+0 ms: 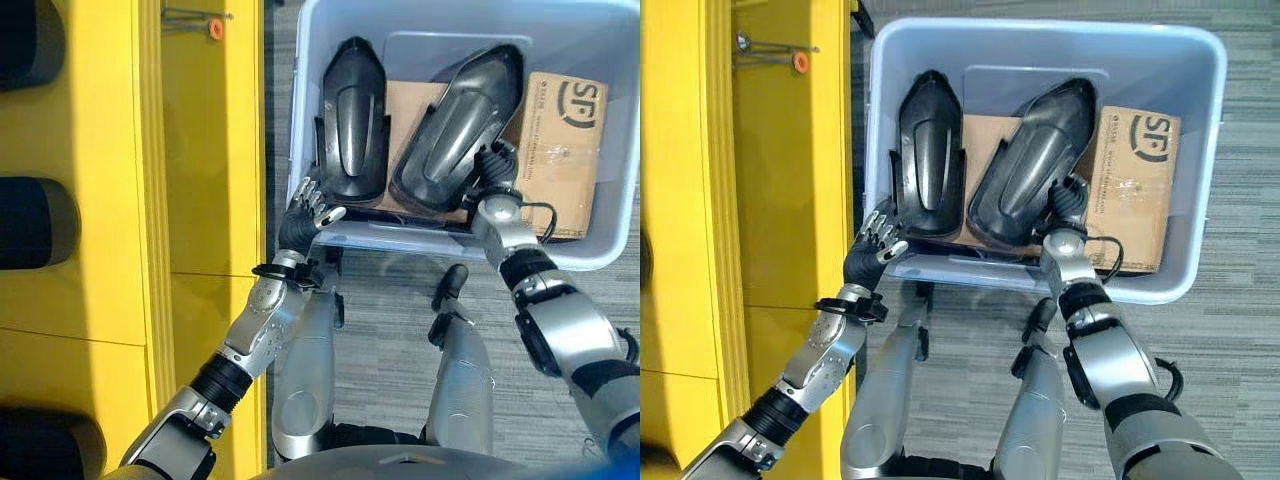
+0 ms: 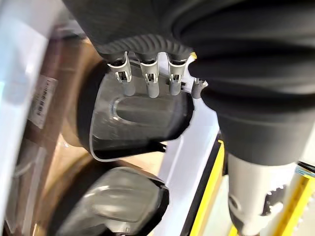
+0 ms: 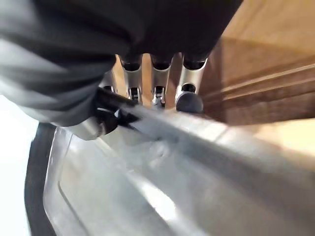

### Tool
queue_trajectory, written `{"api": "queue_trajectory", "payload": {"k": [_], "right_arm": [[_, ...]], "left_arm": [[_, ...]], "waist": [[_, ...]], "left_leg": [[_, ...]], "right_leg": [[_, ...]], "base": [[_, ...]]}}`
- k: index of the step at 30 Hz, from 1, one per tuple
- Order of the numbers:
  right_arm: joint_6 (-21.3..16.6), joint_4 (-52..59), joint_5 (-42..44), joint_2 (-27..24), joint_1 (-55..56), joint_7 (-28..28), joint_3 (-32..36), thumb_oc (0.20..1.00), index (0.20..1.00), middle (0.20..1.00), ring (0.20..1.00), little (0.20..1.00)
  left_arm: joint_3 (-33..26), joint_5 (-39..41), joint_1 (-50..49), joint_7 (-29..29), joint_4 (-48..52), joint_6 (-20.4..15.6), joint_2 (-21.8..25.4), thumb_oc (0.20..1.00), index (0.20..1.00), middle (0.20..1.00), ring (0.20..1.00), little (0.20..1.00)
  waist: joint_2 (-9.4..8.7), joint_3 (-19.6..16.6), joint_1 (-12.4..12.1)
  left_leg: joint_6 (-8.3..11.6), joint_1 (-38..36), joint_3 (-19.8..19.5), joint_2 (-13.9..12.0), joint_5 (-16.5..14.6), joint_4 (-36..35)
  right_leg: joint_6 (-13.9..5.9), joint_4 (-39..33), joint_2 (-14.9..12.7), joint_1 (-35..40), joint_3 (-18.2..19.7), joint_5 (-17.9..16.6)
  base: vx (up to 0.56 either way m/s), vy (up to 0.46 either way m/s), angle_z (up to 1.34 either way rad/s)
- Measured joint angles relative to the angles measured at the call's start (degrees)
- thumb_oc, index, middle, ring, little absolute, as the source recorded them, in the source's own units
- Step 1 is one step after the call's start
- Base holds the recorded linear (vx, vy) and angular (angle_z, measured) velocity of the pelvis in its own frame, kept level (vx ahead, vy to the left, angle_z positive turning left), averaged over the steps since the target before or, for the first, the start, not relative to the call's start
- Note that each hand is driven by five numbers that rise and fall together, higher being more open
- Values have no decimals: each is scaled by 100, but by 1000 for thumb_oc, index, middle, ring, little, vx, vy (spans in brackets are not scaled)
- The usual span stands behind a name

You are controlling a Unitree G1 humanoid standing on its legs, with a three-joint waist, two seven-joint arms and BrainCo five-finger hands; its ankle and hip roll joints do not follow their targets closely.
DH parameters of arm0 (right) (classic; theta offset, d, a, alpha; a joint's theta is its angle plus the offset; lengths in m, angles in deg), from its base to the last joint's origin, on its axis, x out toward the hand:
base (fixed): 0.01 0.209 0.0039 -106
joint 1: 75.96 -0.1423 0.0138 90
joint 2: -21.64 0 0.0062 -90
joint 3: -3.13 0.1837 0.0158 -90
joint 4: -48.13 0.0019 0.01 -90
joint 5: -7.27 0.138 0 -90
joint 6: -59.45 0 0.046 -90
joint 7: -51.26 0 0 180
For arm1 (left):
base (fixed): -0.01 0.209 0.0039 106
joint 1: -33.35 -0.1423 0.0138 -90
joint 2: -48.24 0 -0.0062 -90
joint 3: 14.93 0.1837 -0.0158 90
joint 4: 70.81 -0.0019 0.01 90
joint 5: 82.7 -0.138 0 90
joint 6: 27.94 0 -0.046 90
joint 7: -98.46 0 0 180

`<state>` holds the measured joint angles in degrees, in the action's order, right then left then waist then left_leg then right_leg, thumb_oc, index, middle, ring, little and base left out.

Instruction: Move parts from the plastic box to the shelf.

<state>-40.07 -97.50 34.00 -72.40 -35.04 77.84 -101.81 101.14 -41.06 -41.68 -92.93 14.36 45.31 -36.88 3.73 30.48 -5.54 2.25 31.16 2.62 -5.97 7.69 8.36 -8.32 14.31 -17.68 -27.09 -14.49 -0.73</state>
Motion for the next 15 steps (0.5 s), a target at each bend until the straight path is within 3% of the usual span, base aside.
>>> {"api": "queue_trajectory", "payload": {"k": [10,15], "right_arm": [[-161,2968,-358,218,1981,-99,-27,200,200,200,200,200],[-281,3776,-555,209,2665,-345,65,200,200,200,200,200]], "left_arm": [[-483,-13,-534,61,-111,36,-1,1000,1000,1000,1000,1000],[-663,-28,-806,237,-120,96,26,1000,1000,1000,1000,1000]], "waist": [[-170,30,298],[-286,11,363]], "left_leg": [[63,-1017,166,-131,-37,-246],[84,-1383,198,-241,-73,-345]], "right_leg": [[22,-502,223,1000,97,-167],[46,-638,327,1370,107,-178]], "base": [[1,-39,-11],[29,-49,-7]]}}
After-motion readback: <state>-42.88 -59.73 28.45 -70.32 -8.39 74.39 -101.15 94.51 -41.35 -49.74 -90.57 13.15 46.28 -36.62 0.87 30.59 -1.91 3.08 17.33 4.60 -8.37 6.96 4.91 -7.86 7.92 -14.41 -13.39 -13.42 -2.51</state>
